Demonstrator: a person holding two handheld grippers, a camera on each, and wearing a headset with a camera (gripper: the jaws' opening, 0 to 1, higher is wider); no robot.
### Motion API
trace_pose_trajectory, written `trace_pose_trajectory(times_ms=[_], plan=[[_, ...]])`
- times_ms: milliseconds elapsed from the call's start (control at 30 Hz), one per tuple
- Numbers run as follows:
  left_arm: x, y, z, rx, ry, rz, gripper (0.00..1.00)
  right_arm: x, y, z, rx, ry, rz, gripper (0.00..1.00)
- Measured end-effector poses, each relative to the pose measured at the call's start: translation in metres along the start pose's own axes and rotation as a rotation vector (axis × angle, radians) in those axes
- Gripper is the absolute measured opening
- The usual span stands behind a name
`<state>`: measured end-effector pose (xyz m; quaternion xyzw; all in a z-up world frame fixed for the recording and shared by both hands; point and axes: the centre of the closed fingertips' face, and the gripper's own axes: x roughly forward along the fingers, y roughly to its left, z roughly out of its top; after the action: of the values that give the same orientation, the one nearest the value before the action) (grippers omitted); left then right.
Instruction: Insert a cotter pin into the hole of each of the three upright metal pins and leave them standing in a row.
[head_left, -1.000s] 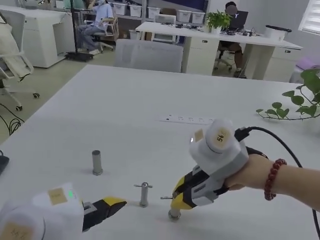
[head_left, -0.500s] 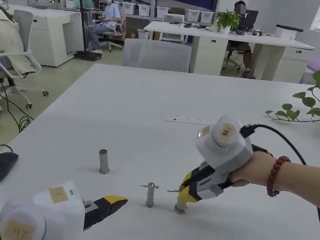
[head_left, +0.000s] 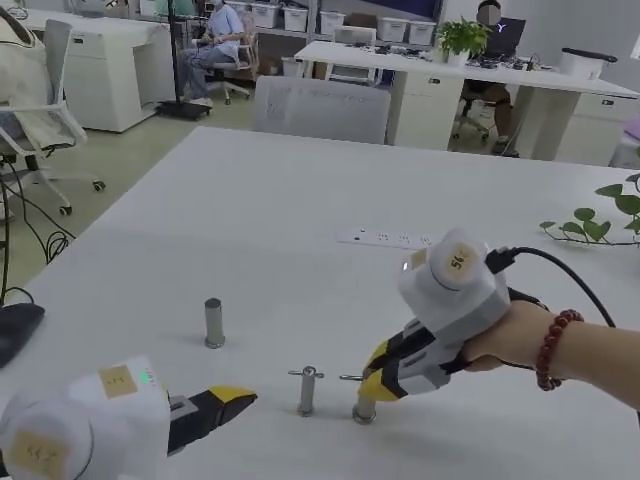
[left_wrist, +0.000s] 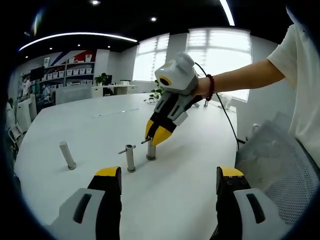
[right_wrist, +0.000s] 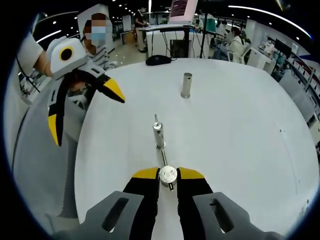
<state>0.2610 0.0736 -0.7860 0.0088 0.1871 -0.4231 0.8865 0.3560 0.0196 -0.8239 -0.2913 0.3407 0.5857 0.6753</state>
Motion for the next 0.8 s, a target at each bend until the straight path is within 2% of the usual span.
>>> trace_pose_trajectory(times_ms=[100,167,267,800], plan=[[0.0011,-0.0005,-0.0012,-0.002,0.006,-0.004,0.77,0.0003,0.0011,-0.0001,0.001,0.0,0.01,0.14],[0.0017,-0.0006,-0.0011,0.0,0.007,-0.006,0.77,0.0009,0.0029,0.0002,0.027,-0.002,0.026,0.14],[0.0025,0.0004,-0.0006,-0.002,0.008,-0.004,0.77,0.0014,0.0036,0.0006,0.004,0.006,0.022,0.14],[0.0015,-0.0006,-0.0007,0.007,0.013,-0.008,0.77,0.0018,0.0036,0.0006,-0.003,0.017,0.018,0.14]])
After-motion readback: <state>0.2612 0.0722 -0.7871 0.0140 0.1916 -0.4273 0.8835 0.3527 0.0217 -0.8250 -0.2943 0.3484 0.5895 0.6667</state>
